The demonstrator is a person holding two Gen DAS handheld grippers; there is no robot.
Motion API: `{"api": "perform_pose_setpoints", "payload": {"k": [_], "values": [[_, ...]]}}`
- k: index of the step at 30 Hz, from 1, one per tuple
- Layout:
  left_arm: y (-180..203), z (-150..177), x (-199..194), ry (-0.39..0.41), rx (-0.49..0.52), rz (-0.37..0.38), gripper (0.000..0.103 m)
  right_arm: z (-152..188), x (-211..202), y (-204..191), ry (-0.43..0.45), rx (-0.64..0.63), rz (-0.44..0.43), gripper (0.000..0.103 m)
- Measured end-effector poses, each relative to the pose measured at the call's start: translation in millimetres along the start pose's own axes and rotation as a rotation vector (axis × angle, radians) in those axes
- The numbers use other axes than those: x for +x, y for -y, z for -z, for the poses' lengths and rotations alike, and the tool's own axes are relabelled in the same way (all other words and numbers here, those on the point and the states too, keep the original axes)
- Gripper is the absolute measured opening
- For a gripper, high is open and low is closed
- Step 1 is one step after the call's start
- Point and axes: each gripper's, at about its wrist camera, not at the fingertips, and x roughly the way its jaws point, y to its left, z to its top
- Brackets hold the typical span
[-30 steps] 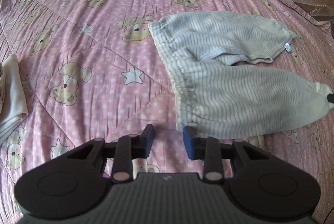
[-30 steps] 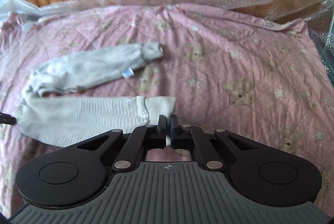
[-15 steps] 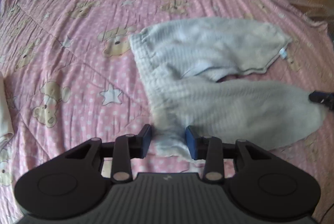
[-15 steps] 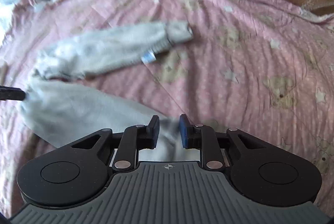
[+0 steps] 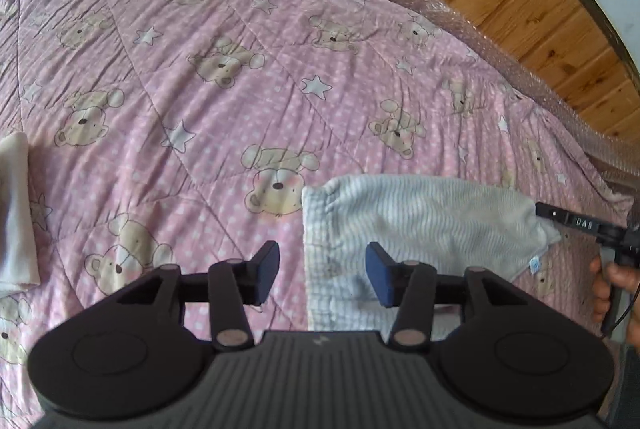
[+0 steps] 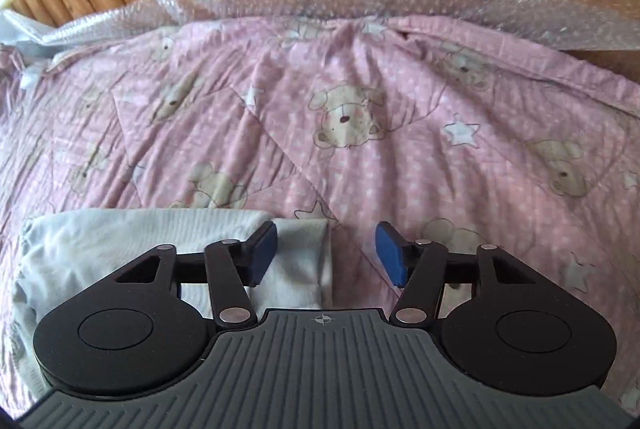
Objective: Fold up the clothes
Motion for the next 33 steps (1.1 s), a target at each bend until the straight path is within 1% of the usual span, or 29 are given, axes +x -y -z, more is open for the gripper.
{"api": "perform_pose_setpoints", "payload": {"k": [1, 2, 3, 5, 6, 8, 9, 11, 13, 14, 16, 17, 18, 20, 21, 22, 23, 24, 25, 26, 28, 29, 30, 31, 32, 33], "values": [[-0.5, -6.5, 3.4, -0.006, -0.047, 0.022, 0.057, -2.6, 5.9, -2.0, -0.011, -0.020, -0.011, 0.036], [-1.7, -12.5, 7.7, -0.013, -0.092, 0.041, 0.065, -0.8, -3.5, -7.4, 0.016, -0.052, -0.016, 0.003], [-3.8, -17.8, 13.1, -0.021, -0.137, 0.059, 0.069, 1.7, -15.9, -13.4, 0.051, -0.087, -0.020, 0.003], [-7.5, -28.1, 24.6, -0.040, -0.220, 0.094, 0.070, 17.6, -50.7, -21.6, 0.145, -0.181, -0.036, 0.003], [-8.0, -32.0, 31.8, -0.057, -0.242, 0.104, 0.070, 26.0, -68.6, -25.5, 0.192, -0.229, -0.045, 0.003], [-6.8, -38.2, 46.6, -0.099, -0.270, 0.110, 0.071, 44.5, -92.1, -25.3, 0.240, -0.305, -0.067, 0.003], [-5.4, -40.3, 53.4, -0.119, -0.279, 0.111, 0.071, 56.4, -100.4, -23.9, 0.241, -0.341, -0.060, 0.003], [0.1, -41.3, 61.2, -0.140, -0.269, 0.090, 0.072, 80.6, -104.8, -21.6, 0.211, -0.386, -0.037, 0.003], [7.4, -41.0, 63.2, -0.143, -0.247, 0.059, 0.073, 97.2, -100.6, -13.1, 0.181, -0.352, -0.023, 0.002], [10.3, -40.4, 63.2, -0.142, -0.241, 0.043, 0.071, 105.1, -98.5, -8.5, 0.166, -0.331, -0.017, 0.001], [13.8, -38.0, 62.1, -0.137, -0.230, 0.012, 0.062, 118.0, -93.3, -0.7, 0.143, -0.285, -0.007, 0.001], [14.2, -36.6, 61.4, -0.135, -0.227, 0.003, 0.054, 121.3, -90.2, 2.1, 0.142, -0.251, -0.004, 0.001], [13.3, -35.3, 60.7, -0.134, -0.226, 0.002, 0.051, 123.4, -87.2, 4.8, 0.141, -0.213, -0.004, 0.001], [10.8, -33.2, 59.1, -0.133, -0.230, 0.003, 0.051, 125.2, -80.6, 8.0, 0.128, -0.101, -0.040, 0.003], [8.3, -33.0, 58.2, -0.134, -0.242, 0.010, 0.051, 126.1, -77.3, 9.5, 0.121, -0.043, -0.059, 0.015], [6.7, -33.3, 57.6, -0.135, -0.253, 0.015, 0.052, 126.9, -74.0, 11.1, 0.114, 0.014, -0.079, 0.018], [6.0, -34.2, 57.5, -0.136, -0.261, 0.020, 0.054, 127.7, -70.7, 12.6, 0.107, 0.072, -0.098, 0.024], [5.3, -35.0, 57.3, -0.136, -0.270, 0.025, 0.056, 128.6, -67.3, 14.1, 0.099, 0.130, -0.117, 0.042], [5.4, -35.6, 56.4, -0.137, -0.276, 0.029, 0.056, 129.4, -64.0, 15.7, 0.092, 0.187, -0.137, 0.049], [6.9, -35.8, 55.8, -0.138, -0.275, 0.032, 0.058, 130.2, -60.7, 17.2, 0.084, 0.245, -0.156, 0.053], [12.6, -35.4, 57.7, -0.144, -0.263, 0.036, 0.059, 131.9, -54.0, 20.3, 0.069, 0.361, -0.194, 0.052], [17.7, -35.1, 59.8, -0.151, -0.240, 0.021, 0.059, 132.7, -50.7, 21.8, 0.061, 0.418, -0.213, 0.052], [23.7, -34.9, 62.1, -0.158, -0.206, -0.007, 0.056, 133.6, -47.4, 23.4, 0.054, 0.476, -0.232, 0.048], [29.7, -34.8, 64.5, -0.165, -0.172, -0.036, 0.053, 130.5, -40.9, 18.3, 0.042, 0.455, -0.228, 0.043], [34.1, -34.4, 65.1, -0.169, -0.147, -0.063, 0.036, 125.7, -39.9, 9.3, 0.046, 0.396, -0.202, 0.013], [36.9, -33.8, 63.9, -0.170, -0.130, -0.087, 0.015, 120.7, -40.1, -0.3, 0.053, 0.332, -0.172, 0.005]]}}
